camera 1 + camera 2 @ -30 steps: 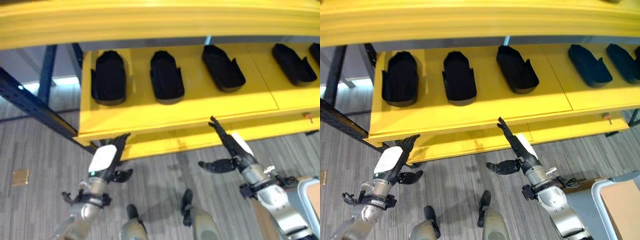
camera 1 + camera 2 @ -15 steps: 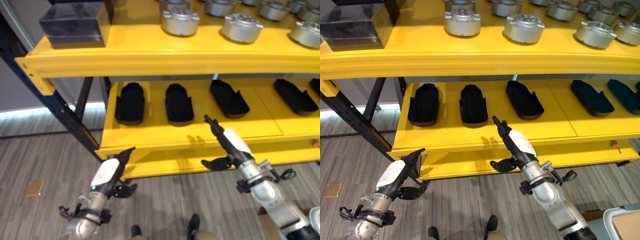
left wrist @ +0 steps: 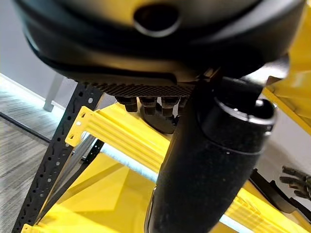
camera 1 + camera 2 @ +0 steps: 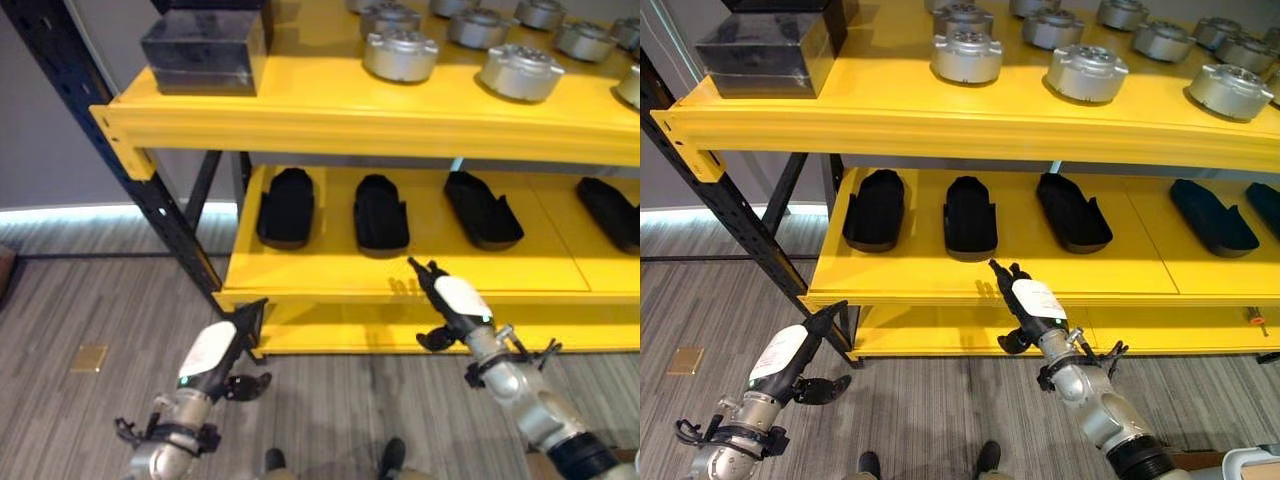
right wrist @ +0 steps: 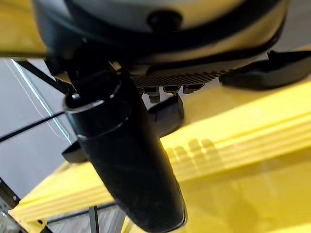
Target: Move parts from the plastic box to the shelf.
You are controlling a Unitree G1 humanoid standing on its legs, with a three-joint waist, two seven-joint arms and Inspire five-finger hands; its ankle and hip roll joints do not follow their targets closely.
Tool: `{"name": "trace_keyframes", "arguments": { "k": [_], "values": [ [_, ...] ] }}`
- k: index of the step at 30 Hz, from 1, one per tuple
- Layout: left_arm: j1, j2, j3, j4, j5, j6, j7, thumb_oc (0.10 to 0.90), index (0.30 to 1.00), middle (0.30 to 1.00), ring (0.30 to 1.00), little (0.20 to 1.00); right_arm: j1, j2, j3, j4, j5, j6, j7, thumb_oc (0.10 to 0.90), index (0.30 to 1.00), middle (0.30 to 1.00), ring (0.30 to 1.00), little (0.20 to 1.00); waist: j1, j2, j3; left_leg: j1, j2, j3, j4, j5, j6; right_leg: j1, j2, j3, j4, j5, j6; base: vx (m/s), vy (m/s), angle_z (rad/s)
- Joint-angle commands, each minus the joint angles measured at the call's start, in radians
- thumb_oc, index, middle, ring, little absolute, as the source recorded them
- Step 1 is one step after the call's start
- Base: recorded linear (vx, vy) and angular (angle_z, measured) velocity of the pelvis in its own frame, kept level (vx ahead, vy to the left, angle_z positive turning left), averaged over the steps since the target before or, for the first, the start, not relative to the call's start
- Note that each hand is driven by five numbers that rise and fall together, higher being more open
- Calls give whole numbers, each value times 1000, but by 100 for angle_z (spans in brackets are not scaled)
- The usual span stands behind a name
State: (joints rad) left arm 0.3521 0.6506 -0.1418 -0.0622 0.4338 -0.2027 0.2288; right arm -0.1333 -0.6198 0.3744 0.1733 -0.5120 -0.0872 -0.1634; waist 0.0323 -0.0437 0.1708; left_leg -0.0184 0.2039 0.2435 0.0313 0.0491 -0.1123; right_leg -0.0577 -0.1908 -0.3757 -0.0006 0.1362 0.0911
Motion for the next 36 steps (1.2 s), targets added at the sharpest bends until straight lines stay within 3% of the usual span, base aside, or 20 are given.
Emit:
{"name": "trace_keyframes", "arguments": {
  "k": [1,36],
  "values": [
    [-46,42,68,-92,-36,-60,70,900,1000,1000,1000,1000,-156,14,-24,-28,-37,-27,-90,900,1000,1000,1000,1000,6,-31,-9,-35,12,-71,43,2,1,25,-92,24,76,-53,105,0,0,0],
    [-90,71,34,-70,-25,-41,87,900,1000,1000,1000,1000,-386,78,115,177,-80,23,-115,900,1000,1000,1000,1000,64,-37,73,-122,-7,-110,105,-5,14,-25,-120,9,125,-45,98,-10,4,3]
  ]
}}
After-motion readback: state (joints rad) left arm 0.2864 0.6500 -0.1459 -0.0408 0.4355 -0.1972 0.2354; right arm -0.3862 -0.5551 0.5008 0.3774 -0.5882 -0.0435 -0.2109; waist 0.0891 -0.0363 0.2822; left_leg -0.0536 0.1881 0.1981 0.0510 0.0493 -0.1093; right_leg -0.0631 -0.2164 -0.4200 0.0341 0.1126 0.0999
